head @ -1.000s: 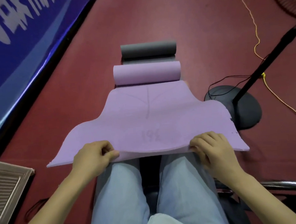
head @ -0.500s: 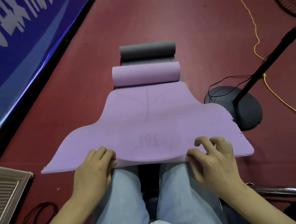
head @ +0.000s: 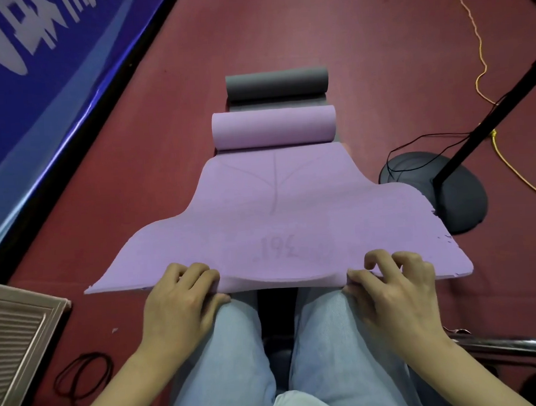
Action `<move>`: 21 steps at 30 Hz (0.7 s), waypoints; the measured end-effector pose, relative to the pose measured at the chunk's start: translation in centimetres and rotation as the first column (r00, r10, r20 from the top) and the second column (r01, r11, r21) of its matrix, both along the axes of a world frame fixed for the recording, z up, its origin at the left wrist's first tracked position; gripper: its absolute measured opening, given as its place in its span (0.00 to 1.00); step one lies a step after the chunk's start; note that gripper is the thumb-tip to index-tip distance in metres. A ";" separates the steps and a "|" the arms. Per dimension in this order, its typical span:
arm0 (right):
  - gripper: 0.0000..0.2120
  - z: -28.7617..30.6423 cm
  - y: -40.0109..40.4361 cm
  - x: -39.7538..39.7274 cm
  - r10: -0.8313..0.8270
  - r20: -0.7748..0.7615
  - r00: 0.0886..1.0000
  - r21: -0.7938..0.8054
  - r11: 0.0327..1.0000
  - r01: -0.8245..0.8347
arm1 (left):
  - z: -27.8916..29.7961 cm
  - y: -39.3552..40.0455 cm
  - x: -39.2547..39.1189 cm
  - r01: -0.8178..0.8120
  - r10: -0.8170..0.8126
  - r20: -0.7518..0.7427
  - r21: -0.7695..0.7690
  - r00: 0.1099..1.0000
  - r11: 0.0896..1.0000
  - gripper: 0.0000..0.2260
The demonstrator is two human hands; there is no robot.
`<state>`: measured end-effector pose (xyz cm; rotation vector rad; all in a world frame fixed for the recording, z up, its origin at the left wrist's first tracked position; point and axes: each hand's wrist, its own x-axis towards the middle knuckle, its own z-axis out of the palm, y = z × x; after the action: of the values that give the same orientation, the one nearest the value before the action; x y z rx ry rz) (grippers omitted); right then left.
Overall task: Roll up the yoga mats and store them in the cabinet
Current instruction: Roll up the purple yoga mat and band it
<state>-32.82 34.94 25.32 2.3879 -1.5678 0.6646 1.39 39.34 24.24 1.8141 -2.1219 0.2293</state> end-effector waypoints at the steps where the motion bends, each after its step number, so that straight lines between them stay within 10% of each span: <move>1: 0.02 -0.1 -0.1 0.1 -0.001 -0.008 1.000 -0.009 1.000 0.001 | -0.3 -0.1 0.0 0.017 -0.017 0.004 -0.010 1.000 1.000 0.11; 21: 0.12 -0.9 -3.6 0.0 0.068 0.100 0.993 0.094 0.993 -0.077 | 0.5 -2.3 0.7 -0.023 0.030 -0.102 0.069 0.994 0.997 0.12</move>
<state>-32.83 31.32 24.38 2.5299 -1.5929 0.7451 2.07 37.09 24.72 1.8509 -2.0588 0.0694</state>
